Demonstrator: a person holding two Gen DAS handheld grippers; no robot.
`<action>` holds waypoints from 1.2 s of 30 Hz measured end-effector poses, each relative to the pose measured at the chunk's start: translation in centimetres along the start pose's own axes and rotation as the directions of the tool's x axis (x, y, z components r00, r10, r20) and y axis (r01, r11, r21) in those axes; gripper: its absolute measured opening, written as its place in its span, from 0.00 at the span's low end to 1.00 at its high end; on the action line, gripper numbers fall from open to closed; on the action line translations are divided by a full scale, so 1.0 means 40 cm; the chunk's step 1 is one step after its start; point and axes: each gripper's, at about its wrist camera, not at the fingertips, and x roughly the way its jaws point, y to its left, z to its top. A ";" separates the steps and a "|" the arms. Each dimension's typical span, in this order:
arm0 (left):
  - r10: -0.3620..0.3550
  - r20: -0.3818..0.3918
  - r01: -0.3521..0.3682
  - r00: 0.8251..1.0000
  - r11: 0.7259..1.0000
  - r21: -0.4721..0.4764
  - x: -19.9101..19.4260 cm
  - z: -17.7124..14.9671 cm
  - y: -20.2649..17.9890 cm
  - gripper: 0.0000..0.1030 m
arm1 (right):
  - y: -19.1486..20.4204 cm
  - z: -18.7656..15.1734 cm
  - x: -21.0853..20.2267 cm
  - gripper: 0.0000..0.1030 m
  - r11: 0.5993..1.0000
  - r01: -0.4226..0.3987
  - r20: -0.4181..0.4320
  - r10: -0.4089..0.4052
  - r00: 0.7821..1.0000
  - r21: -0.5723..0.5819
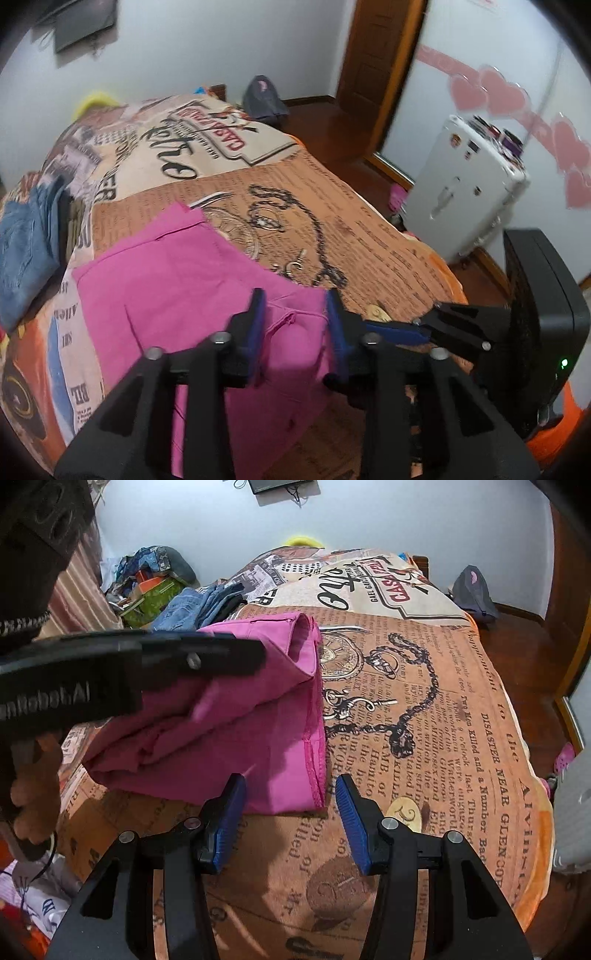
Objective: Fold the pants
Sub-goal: 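Grasp the pants edge with the left gripper and fold it over the pants, then open the left gripper and withdraw both grippers from the folded pants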
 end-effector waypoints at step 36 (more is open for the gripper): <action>0.164 -0.019 -0.165 0.986 0.984 -0.065 -0.063 -0.150 0.303 0.62 | 0.125 0.030 0.045 0.59 0.998 -0.055 -0.036 0.056 0.998 0.003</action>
